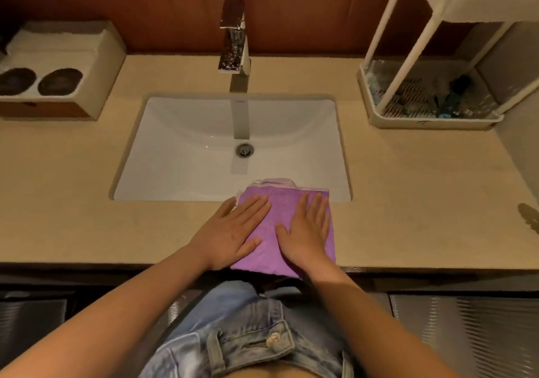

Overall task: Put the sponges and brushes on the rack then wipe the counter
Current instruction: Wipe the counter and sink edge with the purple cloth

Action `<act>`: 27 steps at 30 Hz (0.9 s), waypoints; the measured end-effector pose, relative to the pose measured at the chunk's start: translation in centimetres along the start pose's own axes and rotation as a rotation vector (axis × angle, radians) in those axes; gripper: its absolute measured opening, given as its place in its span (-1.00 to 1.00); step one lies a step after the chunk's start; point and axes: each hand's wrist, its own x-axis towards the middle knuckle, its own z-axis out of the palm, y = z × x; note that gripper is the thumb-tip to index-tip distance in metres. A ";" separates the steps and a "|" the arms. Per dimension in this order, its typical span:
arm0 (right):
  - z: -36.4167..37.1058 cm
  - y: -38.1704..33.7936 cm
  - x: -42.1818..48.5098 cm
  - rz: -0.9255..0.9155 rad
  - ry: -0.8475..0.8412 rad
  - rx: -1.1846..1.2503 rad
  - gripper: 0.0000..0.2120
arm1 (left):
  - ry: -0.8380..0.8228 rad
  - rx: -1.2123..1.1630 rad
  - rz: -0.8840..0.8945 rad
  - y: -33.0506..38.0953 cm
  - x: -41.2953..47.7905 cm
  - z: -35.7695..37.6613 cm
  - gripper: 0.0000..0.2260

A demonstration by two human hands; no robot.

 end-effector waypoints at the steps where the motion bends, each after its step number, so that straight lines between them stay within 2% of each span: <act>1: 0.3 -0.9 -0.1 -0.035 -0.033 0.000 -0.23 | -0.012 -0.011 -0.017 -1.0 -1.0 0.2 -0.43; 4: 0.7 -3.3 -0.3 -0.156 -0.120 -0.067 -0.29 | -0.045 -0.065 -0.053 -4.3 -4.0 0.6 -0.42; 7: 0.1 -4.9 0.5 -0.302 -0.114 -0.085 -0.46 | -0.044 -0.107 -0.075 -7.6 -6.9 0.8 -0.39; 9: -0.8 -5.6 1.5 -0.369 -0.117 -0.076 -0.54 | -0.110 -0.130 -0.099 -9.0 -8.2 0.3 -0.39; 11: -1.4 -6.4 3.1 -0.408 -0.120 -0.109 -0.52 | -0.144 -0.155 -0.142 -9.2 -8.7 -0.5 -0.39; 14: -1.5 -7.7 5.8 -0.449 -0.162 -0.145 -0.48 | -0.002 -0.269 -0.314 -6.7 -7.9 -2.1 -0.40; 17: -1.8 -8.6 7.8 -0.408 -0.371 -0.022 -0.44 | 0.120 -0.458 -0.485 -2.4 -5.0 -3.1 -0.41; 20: -2.0 -8.6 8.7 -0.339 -0.556 -0.028 -0.37 | 0.010 -0.537 -0.688 -0.2 -2.2 -2.2 -0.38; 22: -1.9 -8.5 9.0 -0.344 -0.593 -0.078 -0.36 | -0.033 -0.446 -0.726 -0.3 -1.5 -1.0 -0.38; 24: -1.5 -8.9 9.2 -0.369 -0.617 -0.113 -0.37 | 0.045 -0.351 -0.722 -0.7 -2.2 0.0 -0.40; 27: -0.9 -10.4 9.2 -0.439 -0.640 -0.162 -0.38 | 0.114 -0.369 -0.710 -1.5 -4.0 1.3 -0.41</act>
